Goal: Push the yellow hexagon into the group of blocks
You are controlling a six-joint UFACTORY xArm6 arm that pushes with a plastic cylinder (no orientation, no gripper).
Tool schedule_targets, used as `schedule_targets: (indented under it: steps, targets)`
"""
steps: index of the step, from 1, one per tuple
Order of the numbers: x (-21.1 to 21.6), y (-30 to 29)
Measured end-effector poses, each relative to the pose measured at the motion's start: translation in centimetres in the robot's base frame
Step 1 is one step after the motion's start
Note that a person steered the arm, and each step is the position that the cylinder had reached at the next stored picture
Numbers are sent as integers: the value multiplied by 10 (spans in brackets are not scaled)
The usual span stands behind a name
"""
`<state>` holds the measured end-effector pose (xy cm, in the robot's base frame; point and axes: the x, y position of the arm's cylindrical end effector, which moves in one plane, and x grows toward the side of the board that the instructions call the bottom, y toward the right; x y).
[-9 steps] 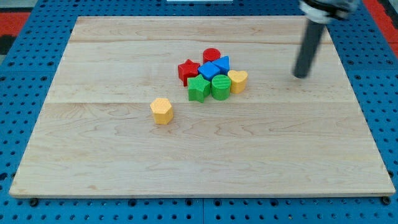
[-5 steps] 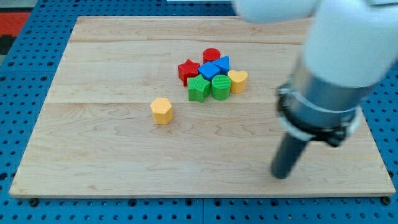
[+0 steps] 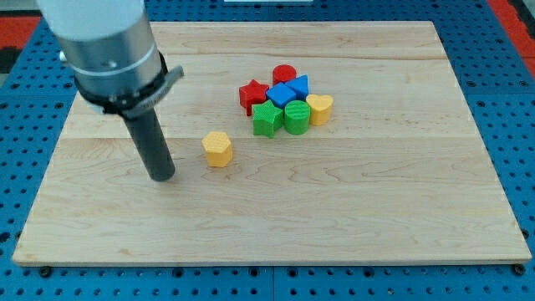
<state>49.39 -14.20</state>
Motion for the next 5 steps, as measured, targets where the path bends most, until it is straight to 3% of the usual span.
schedule_targets:
  steps: [1, 4, 5]
  targets:
    - [-20, 14]
    - [11, 108]
    - [-5, 112]
